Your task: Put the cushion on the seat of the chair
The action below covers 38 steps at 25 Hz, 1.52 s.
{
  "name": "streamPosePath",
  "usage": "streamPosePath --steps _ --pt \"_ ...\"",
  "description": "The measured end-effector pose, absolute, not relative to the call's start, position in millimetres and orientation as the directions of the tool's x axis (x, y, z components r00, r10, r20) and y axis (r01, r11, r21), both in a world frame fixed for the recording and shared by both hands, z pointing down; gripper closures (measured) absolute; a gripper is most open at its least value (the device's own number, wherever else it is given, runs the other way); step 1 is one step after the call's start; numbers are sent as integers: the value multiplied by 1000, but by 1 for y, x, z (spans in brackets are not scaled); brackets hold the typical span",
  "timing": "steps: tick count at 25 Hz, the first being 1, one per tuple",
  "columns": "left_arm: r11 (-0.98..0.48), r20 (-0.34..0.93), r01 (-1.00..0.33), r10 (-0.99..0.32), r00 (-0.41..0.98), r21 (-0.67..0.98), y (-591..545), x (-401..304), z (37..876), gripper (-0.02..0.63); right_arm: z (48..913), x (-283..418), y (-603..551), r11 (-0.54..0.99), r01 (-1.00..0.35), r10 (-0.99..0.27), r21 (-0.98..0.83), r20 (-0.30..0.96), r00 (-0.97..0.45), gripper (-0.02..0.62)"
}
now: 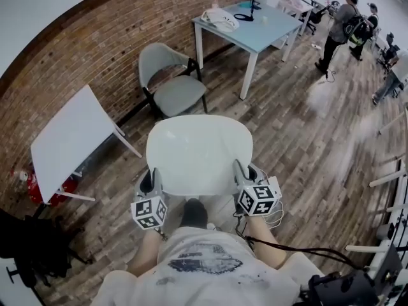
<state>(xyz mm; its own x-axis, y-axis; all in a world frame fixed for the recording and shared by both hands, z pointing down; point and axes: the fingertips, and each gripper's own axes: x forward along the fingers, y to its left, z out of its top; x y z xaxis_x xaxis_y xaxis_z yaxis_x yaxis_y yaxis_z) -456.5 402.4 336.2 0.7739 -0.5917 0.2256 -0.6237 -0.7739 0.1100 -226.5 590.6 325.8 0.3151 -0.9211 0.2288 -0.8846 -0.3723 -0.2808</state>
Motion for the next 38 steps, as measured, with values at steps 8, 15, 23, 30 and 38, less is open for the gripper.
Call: streamPosePath --steps 8,15,23,30,38 --pt "-785 234 -608 -572 786 123 329 -397 354 560 344 -175 525 -393 -872 -912 -293 250 326 545" --pt "-765 260 -621 -573 777 170 234 -338 369 560 350 -113 422 -400 -877 -901 -266 290 323 546" --pt "-718 297 -661 -596 746 219 122 -296 385 560 359 -62 296 -378 -893 -893 -245 353 281 546" --pt "-695 297 -685 -621 725 218 52 -275 383 560 359 -33 215 -343 -907 -902 -246 355 245 546" --pt "-669 311 -713 -646 698 210 9 -254 390 561 370 -4 159 -298 -919 -911 -258 365 193 546"
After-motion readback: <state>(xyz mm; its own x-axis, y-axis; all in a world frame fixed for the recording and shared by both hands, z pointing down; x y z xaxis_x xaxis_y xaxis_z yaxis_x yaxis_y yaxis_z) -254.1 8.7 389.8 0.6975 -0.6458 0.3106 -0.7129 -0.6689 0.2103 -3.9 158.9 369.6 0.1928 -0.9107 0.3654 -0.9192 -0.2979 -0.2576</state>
